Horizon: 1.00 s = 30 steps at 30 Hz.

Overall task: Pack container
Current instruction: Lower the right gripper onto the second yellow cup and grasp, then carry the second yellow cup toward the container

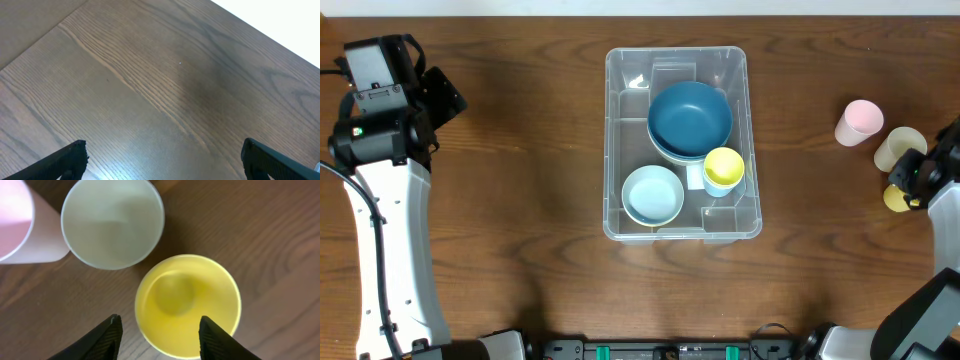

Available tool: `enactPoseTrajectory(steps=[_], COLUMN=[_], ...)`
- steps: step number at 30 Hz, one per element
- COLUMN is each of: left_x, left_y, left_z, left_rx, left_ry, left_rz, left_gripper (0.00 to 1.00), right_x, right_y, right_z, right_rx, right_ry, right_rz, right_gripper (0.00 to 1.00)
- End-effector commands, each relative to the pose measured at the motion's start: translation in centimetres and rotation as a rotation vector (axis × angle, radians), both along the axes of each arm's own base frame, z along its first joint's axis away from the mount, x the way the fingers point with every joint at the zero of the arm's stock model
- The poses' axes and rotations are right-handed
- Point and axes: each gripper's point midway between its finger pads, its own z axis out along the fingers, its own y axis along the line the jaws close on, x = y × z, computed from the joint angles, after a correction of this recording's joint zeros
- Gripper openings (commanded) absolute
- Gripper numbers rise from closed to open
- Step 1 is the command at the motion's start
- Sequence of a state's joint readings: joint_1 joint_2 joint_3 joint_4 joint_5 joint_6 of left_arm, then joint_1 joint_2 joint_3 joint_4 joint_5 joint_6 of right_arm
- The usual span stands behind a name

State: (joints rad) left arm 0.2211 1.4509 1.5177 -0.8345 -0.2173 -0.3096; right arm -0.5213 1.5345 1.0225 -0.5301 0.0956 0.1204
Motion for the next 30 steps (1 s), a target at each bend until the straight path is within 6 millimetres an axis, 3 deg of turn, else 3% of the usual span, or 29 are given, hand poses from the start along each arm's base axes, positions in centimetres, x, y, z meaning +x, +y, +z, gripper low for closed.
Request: enactPoseTrajectory(steps=[1,5,9,20,21,24,25,30], left_x=[-0.2,-0.2,-0.1,-0.1,-0.1,-0.1,-0.1,-0.2], left_y=[0.4,0.4,0.4,0.4,0.4,0.4,0.4,0.4], left_z=[1.0,1.0,1.0,1.0,1.0,1.0,1.0,1.0], left_rx=[0.022,0.022,0.022,0.022,0.022,0.022,0.022,0.022], left_ry=[-0.016,-0.015,-0.015,-0.015,-0.015,-0.015,-0.015,-0.015], left_rz=[0.008,0.008,0.008,0.008,0.008,0.008,0.008,0.008], left_gripper=[0.98,0.98,0.98,0.98,0.98,0.98,0.98,0.98], right_x=[0.0,0.2,0.3,0.1,0.1,0.0,0.0,0.0], right_y=[0.4,0.4,0.5,0.6,0.6,0.6,0.6,1.5], right_z=[-0.9,-1.3,-1.7,-4.8,-5.0,-5.3,-5.2,-3.1], right_rx=[-0.004,-0.017,-0.023,0.017,0.021,0.025,0.026,0.041], right_ry=[0.012,0.0,0.001,0.068,0.074,0.079,0.077,0.062], right_rz=[0.064,0.079,0.098,0.103,0.104,0.103,0.103,0.104], right_gripper=[0.5,0.49,0.39,0.4,0.37,0.07,0.01,0.01])
